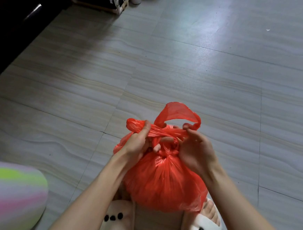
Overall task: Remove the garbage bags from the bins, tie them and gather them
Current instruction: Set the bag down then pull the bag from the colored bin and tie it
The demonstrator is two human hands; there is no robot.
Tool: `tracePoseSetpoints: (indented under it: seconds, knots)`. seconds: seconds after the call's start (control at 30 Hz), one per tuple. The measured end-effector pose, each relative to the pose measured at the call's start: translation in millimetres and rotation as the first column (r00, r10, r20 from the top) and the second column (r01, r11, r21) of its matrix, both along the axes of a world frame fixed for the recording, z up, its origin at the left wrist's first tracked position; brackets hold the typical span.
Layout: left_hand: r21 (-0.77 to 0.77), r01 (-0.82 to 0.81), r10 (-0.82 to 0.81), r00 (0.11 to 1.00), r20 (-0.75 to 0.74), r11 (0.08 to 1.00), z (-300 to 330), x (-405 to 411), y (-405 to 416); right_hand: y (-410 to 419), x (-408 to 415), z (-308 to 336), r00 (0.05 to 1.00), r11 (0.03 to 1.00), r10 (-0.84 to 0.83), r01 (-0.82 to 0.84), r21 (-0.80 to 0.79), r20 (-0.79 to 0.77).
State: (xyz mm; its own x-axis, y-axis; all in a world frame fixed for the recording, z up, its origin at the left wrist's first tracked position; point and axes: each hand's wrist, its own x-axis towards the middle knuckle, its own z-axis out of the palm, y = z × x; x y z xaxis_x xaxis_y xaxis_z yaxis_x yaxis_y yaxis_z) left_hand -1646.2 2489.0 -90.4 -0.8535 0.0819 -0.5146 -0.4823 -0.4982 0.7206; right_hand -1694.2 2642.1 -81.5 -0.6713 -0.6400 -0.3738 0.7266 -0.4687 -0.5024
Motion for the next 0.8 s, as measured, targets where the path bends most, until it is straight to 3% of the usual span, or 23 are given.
tracePoseSetpoints:
  seconds: [0.13, 0.23, 0.33, 0.47, 0.63, 0.73, 0.8]
  knots:
    - [0.069, 0.022, -0.021, 1.000, -0.017, 0.997, 2, 0, -4, 6, -2, -3, 0.988, 0.995, -0.090, 0.085, 0.042, 0.123]
    - [-0.011, 0.030, -0.030, 0.999, -0.014, 0.999, 1, -1, -3, 4, -1, 1, 0.993, 0.994, -0.050, 0.039, 0.103, 0.110]
    - [0.023, 0.032, -0.032, 0.999, -0.007, 0.999, 1, -1, -3, 3, -2, -1, 0.995, 0.978, -0.059, 0.041, 0.205, 0.084]
    - [0.091, -0.022, 0.024, 0.999, -0.022, 0.996, 2, 0, -3, 2, -3, -3, 0.974, 0.976, -0.181, 0.161, 0.143, 0.134]
    - [-0.054, -0.109, 0.108, 0.994, -0.025, 0.993, 9, -2, 4, -2, -4, -5, 0.989, 0.987, -0.106, 0.092, 0.135, 0.104]
    - [-0.340, -0.064, 0.012, 0.988, -0.152, 0.938, 9, 3, 13, 0, -4, -3, 0.985, 0.989, -0.112, 0.098, 0.107, 0.133]
    - [-0.363, -0.147, 0.091, 0.982, -0.167, 0.920, 8, 3, 19, 1, -2, -3, 0.982, 0.989, -0.142, 0.136, 0.052, 0.125]
